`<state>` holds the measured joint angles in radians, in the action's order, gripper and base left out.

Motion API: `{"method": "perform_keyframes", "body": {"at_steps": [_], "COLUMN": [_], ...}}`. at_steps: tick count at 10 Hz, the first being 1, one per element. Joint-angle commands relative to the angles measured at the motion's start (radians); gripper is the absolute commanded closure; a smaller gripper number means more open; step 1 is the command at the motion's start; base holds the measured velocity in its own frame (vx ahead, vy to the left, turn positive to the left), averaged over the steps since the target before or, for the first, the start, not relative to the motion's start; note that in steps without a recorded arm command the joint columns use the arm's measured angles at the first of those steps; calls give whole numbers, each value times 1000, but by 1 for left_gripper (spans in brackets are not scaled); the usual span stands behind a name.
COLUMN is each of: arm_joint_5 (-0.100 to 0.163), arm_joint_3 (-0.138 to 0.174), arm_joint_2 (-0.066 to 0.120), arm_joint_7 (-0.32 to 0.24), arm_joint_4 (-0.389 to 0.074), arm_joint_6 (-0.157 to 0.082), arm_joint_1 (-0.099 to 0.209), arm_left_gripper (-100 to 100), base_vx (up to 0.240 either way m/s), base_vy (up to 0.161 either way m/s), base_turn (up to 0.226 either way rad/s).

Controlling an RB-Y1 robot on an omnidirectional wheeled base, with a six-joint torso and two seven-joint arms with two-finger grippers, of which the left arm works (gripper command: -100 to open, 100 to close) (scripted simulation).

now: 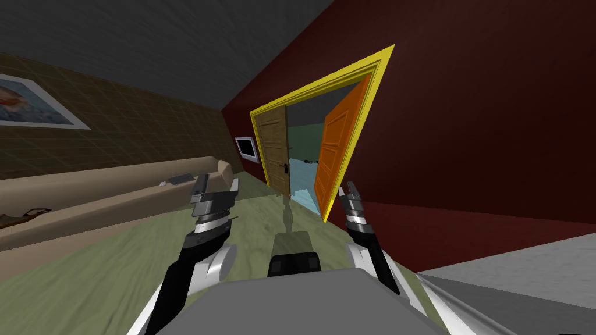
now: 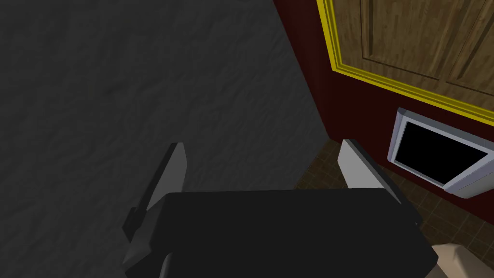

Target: Push the door open

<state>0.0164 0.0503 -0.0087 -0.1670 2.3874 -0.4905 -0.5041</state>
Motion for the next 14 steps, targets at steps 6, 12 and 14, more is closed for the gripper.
{"method": "perform_keyframes", "body": {"at_steps": [6,12,14], "arm_joint_5": [-8,-18,-21], "arm_joint_3": [-30,-62,-74], "arm_joint_2": [31,56,62], "arm_joint_7": [-9,-20,-23], "arm_joint_4": [-129,-270,-320], "arm_joint_6": [3,7,8], "arm_joint_1": [76,158,187], "arm_left_gripper": [-100,-100,-100], "base_vx": [94,99,91], "base_vy": [53,53,64], "base_turn": [-17,-19,-20]}}
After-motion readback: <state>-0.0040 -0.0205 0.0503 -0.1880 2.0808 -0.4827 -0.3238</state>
